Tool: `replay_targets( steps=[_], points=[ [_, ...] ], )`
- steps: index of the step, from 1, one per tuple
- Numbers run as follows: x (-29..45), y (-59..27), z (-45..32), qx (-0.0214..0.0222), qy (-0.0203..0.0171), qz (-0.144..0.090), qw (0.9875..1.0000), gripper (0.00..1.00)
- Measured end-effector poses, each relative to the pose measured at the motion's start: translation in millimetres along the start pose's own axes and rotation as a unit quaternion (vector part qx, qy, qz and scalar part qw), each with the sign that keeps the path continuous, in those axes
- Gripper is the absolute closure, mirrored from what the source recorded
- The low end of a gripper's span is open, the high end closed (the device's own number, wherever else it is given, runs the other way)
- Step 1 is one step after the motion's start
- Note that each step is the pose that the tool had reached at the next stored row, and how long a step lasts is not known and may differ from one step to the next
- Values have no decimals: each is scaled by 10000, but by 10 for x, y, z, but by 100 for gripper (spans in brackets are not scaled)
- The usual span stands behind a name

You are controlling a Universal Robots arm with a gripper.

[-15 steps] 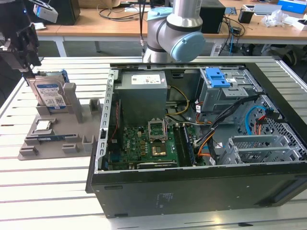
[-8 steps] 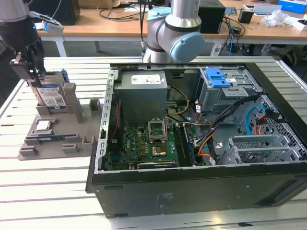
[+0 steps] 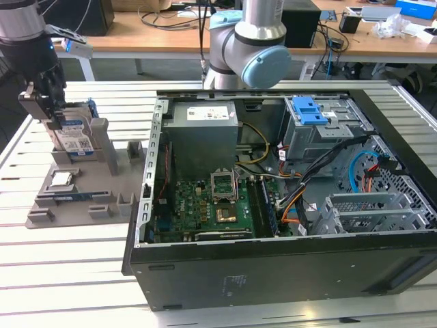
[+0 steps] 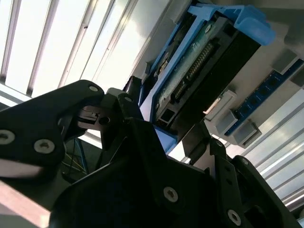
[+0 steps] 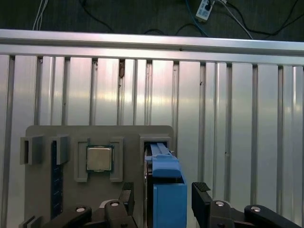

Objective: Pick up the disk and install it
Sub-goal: 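Pick up the disk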

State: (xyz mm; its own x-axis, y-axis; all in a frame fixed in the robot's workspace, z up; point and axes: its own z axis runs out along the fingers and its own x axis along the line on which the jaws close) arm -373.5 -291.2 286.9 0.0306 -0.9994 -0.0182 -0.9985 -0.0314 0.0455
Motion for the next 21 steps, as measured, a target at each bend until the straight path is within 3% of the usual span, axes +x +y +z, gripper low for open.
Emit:
replay_targets(
  steps=[9,10,11,21],
  points=[
    [0,-1,22,0,0,-4,10000,40],
    [0,-1,22,0,0,-5,10000,41],
    [1,-1,22,0,2,-5,10000,60],
    [0,-1,22,0,0,-6,10000,63]
  ],
)
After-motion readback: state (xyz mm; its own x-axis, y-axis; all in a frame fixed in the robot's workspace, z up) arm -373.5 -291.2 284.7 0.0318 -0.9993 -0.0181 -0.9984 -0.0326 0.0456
